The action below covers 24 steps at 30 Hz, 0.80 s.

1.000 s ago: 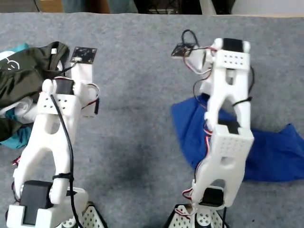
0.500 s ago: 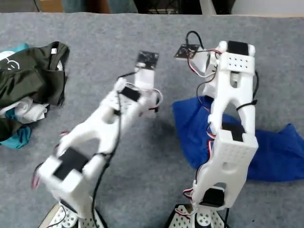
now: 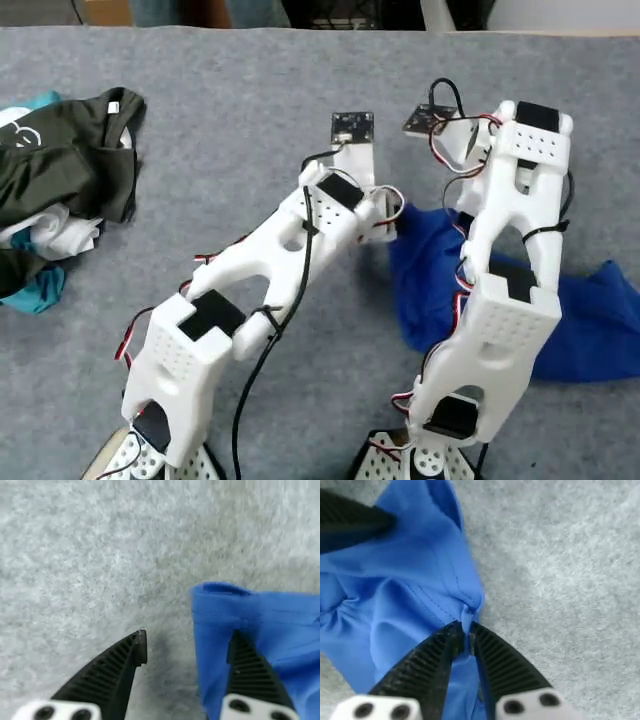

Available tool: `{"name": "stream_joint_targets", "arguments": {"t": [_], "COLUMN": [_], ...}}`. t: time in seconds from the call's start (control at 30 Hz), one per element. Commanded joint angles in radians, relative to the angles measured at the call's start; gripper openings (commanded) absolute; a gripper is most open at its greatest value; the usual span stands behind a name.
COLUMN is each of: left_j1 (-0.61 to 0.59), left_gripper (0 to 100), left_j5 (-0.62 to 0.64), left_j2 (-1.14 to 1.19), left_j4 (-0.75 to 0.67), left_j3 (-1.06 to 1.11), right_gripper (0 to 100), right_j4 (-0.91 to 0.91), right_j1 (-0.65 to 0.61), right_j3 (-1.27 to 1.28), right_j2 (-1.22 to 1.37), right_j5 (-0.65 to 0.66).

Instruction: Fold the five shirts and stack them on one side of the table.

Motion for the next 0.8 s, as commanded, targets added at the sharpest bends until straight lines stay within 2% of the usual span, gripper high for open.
{"name": "stream_joint_targets", "arguments": {"t": [0.0,0.27,0.33,0.43,0.53,0.63,0.77], "left_j1": [0.012,0.039,0.051,0.088,0.09,0.065,0.062], "left_gripper": [28,27,23,11,3,3,3], "left_j5": [0.063,0.141,0.149,0.144,0.103,0.087,0.072], "left_j2": [-0.003,0.115,0.157,0.21,0.244,0.241,0.222], "left_j4": [-0.089,-0.198,-0.199,-0.19,-0.189,-0.176,-0.077], "left_j3": [-0.027,-0.05,-0.076,-0.147,-0.177,-0.174,-0.209], "right_gripper": [1.3,1.3,1.3,1.3,1.3,1.3,1.3], "right_j4": [-0.029,-0.051,-0.051,-0.054,-0.054,-0.048,-0.048], "right_j1": [0.021,0.04,0.044,0.044,0.046,0.054,0.063], "right_j3": [-0.001,-0.008,-0.008,-0.002,-0.005,-0.01,-0.012], "right_j2": [-0.059,-0.036,-0.03,-0.028,-0.028,-0.035,-0.048], "right_j5": [0.009,0.008,0.005,0.005,0.005,0.003,0.003]}}
